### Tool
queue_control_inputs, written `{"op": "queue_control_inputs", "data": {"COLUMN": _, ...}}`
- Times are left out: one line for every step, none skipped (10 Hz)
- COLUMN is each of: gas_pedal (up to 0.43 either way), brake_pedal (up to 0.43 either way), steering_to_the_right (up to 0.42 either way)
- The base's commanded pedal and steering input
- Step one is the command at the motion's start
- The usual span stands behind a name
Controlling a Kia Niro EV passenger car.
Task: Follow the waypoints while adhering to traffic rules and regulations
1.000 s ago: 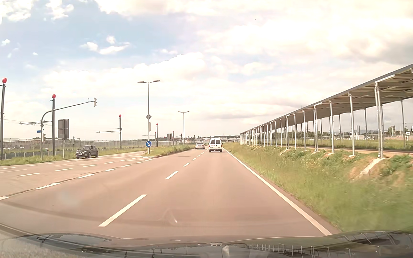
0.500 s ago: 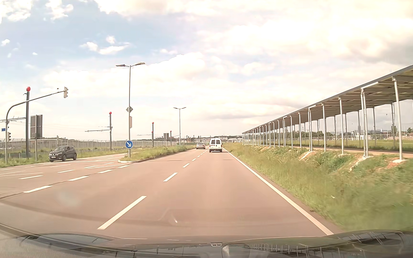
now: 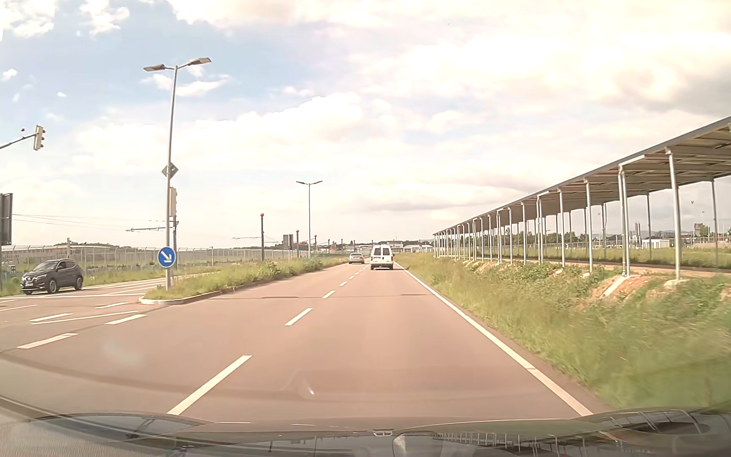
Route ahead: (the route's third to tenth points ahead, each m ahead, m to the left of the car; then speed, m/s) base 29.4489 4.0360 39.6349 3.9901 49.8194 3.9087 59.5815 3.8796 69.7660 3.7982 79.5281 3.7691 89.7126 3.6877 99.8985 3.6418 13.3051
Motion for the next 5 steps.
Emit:
{"op": "queue_control_inputs", "data": {"gas_pedal": 0.067, "brake_pedal": 0.0, "steering_to_the_right": -0.001}}
{"op": "queue_control_inputs", "data": {"gas_pedal": 0.067, "brake_pedal": 0.0, "steering_to_the_right": 0.0}}
{"op": "queue_control_inputs", "data": {"gas_pedal": 0.079, "brake_pedal": 0.0, "steering_to_the_right": 0.0}}
{"op": "queue_control_inputs", "data": {"gas_pedal": 0.079, "brake_pedal": 0.0, "steering_to_the_right": 0.0}}
{"op": "queue_control_inputs", "data": {"gas_pedal": 0.079, "brake_pedal": 0.0, "steering_to_the_right": 0.0}}
